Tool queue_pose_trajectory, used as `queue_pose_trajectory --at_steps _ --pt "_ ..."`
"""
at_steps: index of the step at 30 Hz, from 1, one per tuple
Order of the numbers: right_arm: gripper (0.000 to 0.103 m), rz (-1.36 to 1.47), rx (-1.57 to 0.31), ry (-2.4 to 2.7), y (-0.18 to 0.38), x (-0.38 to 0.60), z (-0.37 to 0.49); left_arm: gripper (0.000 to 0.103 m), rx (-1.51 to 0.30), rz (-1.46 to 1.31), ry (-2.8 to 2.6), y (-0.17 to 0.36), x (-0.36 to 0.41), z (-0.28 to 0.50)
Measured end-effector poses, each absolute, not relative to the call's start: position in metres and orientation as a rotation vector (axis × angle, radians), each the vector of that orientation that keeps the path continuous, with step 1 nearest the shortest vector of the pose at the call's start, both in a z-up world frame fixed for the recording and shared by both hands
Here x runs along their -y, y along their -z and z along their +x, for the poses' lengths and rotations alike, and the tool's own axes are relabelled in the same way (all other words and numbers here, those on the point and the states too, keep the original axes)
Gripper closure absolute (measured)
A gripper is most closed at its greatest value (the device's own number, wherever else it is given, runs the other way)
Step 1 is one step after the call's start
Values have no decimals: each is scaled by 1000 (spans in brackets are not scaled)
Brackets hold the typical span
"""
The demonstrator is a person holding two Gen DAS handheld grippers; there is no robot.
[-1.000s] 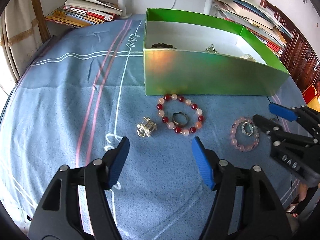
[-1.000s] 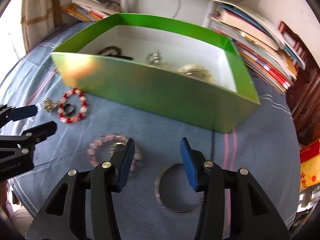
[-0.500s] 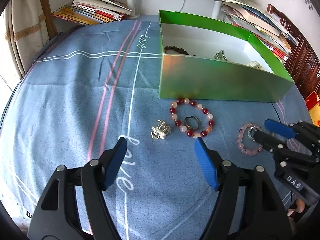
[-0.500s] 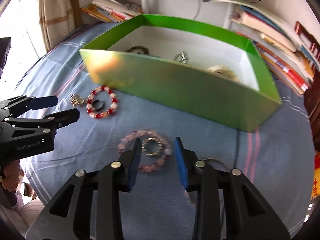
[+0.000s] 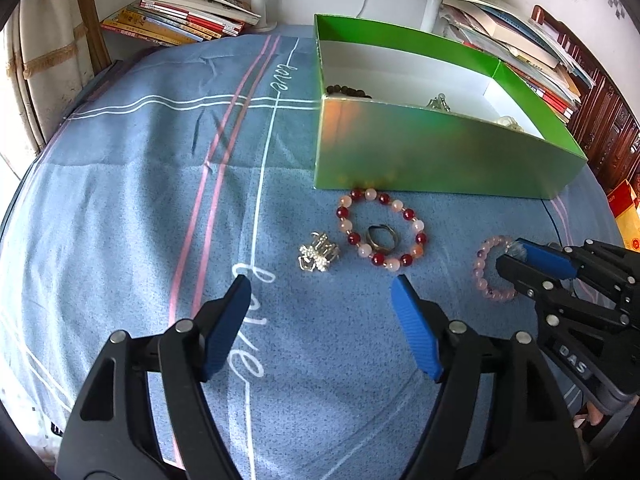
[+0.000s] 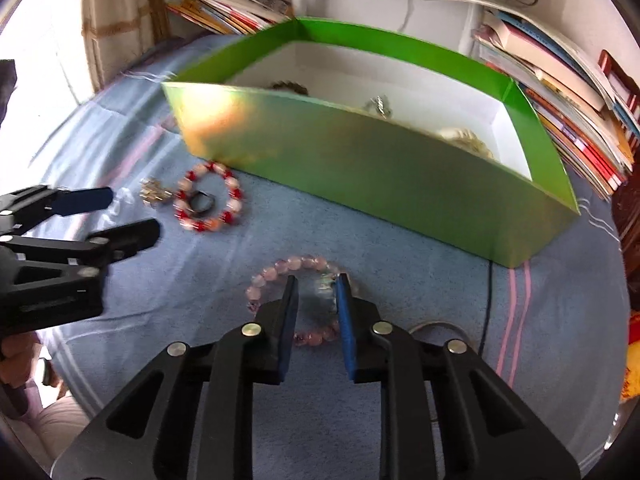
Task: Organize jewelry
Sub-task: 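Grasp the small silver ring inside the pink bead bracelet with the right tool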
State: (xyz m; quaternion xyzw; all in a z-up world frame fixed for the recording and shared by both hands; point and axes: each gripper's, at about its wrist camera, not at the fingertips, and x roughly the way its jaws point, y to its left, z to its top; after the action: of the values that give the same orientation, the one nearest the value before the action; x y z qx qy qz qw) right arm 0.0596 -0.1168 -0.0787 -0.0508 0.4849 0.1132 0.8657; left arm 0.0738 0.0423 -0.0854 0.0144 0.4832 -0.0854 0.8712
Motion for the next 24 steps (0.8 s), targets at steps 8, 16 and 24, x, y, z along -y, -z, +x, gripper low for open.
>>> queue_pose_trajectory --at_steps 8,16,24 --pt "90 -68 -1012 -242 79 122 60 30 -1008 40 194 85 -38 72" --pt "96 -32 -990 -238 74 130 59 30 -1009 28 218 83 -36 72" --pt "96 -7 -965 -228 66 141 55 37 -1009 20 292 78 -22 75"
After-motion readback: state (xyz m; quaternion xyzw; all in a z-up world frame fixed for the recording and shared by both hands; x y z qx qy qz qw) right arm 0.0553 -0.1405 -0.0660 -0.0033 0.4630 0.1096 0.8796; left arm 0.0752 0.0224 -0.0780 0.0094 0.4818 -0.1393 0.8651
